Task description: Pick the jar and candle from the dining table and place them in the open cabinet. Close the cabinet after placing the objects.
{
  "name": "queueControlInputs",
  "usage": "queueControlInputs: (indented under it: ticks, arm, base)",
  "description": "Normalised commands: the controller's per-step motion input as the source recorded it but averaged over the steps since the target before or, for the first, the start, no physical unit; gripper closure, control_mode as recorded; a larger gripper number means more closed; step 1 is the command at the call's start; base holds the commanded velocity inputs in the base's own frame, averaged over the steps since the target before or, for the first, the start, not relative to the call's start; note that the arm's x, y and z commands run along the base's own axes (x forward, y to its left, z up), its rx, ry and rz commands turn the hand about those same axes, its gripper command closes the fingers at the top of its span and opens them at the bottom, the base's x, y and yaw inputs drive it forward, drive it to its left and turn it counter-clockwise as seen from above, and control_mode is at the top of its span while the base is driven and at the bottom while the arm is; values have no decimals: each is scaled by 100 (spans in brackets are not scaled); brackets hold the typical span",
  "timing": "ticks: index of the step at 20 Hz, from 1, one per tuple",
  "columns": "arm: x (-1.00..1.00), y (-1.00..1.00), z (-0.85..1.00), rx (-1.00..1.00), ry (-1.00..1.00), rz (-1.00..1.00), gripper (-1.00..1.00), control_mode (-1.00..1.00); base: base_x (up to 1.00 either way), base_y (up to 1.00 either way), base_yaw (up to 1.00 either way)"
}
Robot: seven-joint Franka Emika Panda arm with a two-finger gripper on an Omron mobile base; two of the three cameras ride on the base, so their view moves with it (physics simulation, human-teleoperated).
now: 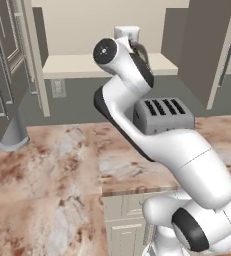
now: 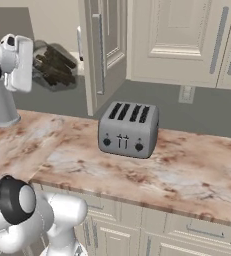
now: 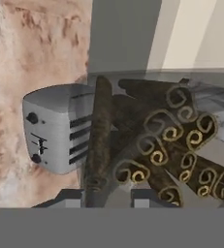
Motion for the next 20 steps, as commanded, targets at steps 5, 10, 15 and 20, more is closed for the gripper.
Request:
queueControlInputs:
  ticks: [5,10,15,20]
  arm:
    - [14,0,23,-1,-12,26,100,-100]
    - [12,4,3,1,-2,19,100,-100]
    - [25,13,16,2,0,8,100,-100]
    - [46,24,27,0,0,1,100,-100]
  base:
    - [0,0,0]
    - [0,0,0]
    - [0,0,0]
    - [0,0,0]
